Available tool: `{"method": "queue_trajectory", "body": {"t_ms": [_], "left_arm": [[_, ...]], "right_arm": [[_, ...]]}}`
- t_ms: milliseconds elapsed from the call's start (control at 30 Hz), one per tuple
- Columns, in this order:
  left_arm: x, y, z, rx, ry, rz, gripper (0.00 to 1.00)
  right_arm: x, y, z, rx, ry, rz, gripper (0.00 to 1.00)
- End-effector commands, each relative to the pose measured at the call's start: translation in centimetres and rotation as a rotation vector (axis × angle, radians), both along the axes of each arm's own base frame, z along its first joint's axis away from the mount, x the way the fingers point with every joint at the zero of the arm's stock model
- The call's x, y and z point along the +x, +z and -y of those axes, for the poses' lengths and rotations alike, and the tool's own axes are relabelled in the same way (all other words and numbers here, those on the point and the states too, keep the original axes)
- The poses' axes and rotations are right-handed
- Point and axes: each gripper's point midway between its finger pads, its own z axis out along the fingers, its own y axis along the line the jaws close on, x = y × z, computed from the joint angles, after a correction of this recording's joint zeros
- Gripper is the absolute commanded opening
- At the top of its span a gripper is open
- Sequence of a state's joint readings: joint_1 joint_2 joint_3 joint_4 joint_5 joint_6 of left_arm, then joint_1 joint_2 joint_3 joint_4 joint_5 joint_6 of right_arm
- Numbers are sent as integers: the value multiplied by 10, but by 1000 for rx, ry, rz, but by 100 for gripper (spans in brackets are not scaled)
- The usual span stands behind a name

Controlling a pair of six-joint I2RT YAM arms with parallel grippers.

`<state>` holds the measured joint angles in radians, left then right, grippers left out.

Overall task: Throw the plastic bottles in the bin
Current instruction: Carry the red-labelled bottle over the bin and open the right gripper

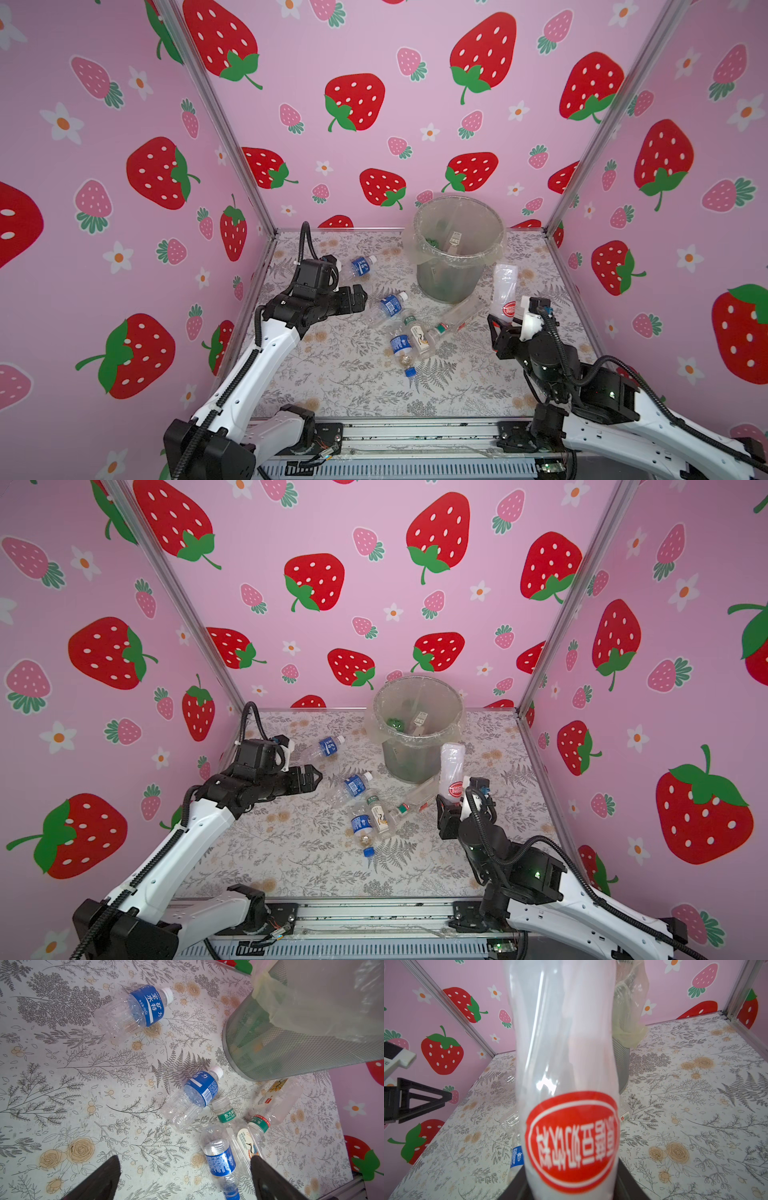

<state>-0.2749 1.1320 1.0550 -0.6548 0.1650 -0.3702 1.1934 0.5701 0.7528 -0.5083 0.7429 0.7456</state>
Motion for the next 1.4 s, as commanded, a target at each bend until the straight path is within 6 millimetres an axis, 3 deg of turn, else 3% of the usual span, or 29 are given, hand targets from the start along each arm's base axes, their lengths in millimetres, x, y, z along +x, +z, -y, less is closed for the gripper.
{"method": "queue_trajectory", "body": {"t_ms": [0,200,300,400,467,533,567,600,633,667,800,1000,1367], "left_arm": [[0,-4,-4,17,7,-9,99],[0,-4,-4,14,6,-12,99],[0,-3,-4,12,6,-11,99],[-1,-3,-4,10,6,-10,99],[0,-2,-3,3,6,-7,99],[0,-2,-3,-3,5,-10,99],[0,-2,-3,-7,5,-12,99],[1,-3,-3,-8,5,-13,99],[1,-3,-3,-8,6,-16,99],[0,-3,-3,-8,6,-15,99],[0,0,-5,-7,11,-6,99],[2,0,-8,-20,22,-4,99],[5,-2,-9,-48,28,-18,99]], "right_arm": [[8,28,1,18,-52,56,47],[26,87,-12,-61,-120,130,47],[47,107,-22,-125,-155,131,47],[87,116,-29,-137,-139,78,50],[127,122,-29,-124,-119,46,51],[161,137,-34,-117,-90,31,62],[178,139,-41,-105,-46,-3,70],[193,137,-42,-97,-23,-41,72],[204,138,-47,-92,9,-68,81],[211,139,-54,-101,44,-77,100],[202,145,-56,-63,81,-25,99],[155,149,-20,19,21,86,99],[90,92,37,55,-104,61,99]]}}
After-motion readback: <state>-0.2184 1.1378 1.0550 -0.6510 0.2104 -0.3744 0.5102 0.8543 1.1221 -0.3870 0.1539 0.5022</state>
